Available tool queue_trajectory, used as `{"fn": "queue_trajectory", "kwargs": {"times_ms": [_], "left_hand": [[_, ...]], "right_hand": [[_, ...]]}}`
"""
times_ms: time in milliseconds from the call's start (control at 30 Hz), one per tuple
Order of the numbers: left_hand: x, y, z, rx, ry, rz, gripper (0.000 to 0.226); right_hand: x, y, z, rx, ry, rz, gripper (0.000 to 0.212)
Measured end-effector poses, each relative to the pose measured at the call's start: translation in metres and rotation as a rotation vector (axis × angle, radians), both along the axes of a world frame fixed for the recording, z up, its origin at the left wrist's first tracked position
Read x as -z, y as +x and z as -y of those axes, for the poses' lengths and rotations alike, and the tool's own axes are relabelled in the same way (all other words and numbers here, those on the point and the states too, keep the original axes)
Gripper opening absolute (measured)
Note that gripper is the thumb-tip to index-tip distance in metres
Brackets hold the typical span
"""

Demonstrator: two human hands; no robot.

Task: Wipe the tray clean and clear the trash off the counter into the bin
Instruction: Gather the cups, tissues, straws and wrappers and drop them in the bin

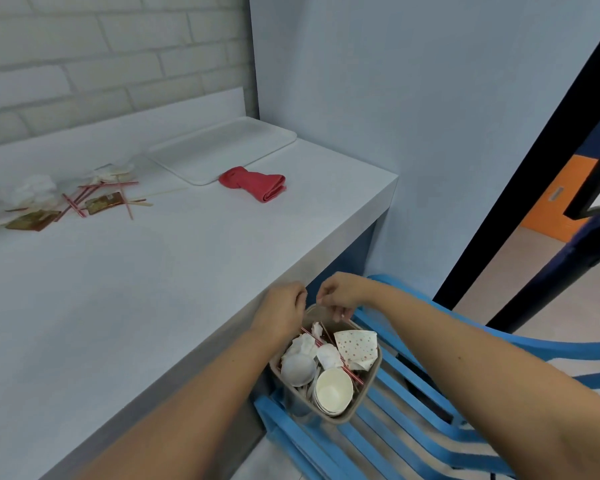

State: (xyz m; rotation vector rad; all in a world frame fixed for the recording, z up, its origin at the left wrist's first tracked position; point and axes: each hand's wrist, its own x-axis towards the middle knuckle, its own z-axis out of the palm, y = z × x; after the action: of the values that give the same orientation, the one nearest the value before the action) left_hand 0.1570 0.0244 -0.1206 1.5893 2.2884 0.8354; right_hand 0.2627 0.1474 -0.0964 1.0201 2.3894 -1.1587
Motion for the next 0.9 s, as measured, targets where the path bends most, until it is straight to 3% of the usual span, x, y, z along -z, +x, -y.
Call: {"fn": "queue_trajectory", "kwargs": {"times_ms": [200, 400, 633, 900], "left_hand": [[-0.047, -0.020, 0.008, 0.042, 0.119, 0.071, 0.020], [-0.084, -0.080, 0.023, -0.113, 0.176, 0.063, 0.023], [-0.100, -0.174, 0.067, -0.276, 0.164, 0.015, 0.029], [-0.089, -0.276, 0.127, -0.366, 0.053, -0.099, 0.011]], "right_hand": [[-0.081, -0.038, -0.002, -0.179, 0.055, 0.075, 0.023], [-0.129, -0.100, 0.011, -0.245, 0.141, -0.018, 0.021], [-0.136, -0.182, 0.040, -0.331, 0.140, -0.109, 0.011], [-0.122, -0.279, 0.077, -0.407, 0.133, -0.168, 0.010]]}}
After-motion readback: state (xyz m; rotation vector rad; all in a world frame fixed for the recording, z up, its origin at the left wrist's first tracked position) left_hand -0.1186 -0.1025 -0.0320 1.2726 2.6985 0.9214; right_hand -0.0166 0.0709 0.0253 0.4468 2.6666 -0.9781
